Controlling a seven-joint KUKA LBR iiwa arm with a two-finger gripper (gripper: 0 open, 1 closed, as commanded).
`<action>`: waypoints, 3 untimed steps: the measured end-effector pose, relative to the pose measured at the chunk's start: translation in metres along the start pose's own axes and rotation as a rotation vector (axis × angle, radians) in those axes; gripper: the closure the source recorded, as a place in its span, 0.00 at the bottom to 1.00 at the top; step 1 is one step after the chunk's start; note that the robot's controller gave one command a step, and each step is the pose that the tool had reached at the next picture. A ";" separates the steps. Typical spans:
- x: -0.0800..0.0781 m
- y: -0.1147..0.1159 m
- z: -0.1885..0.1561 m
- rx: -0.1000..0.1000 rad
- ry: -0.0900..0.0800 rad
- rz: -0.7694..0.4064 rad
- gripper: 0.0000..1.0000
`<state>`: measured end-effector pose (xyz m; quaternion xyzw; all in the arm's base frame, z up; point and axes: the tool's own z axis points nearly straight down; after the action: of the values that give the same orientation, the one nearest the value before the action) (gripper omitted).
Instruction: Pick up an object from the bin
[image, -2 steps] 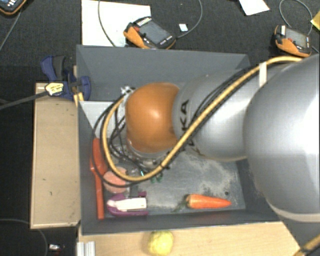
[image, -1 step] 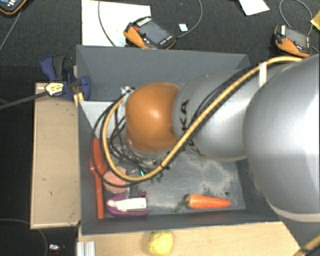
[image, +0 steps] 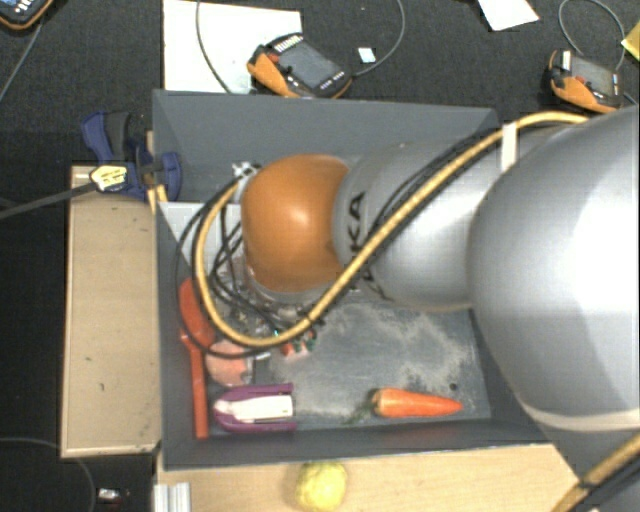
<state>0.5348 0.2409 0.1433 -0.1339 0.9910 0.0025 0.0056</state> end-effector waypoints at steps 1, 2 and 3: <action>-0.001 -0.008 0.008 0.001 0.009 -0.001 0.00; -0.044 -0.044 -0.001 -0.001 -0.003 -0.165 0.00; -0.012 -0.001 0.052 0.001 0.012 -0.085 0.00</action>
Offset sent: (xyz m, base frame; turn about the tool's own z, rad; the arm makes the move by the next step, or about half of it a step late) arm 0.0537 -0.0321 -0.0019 -0.1667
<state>0.5469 0.2436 0.0919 -0.1757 0.9844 0.0010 0.0000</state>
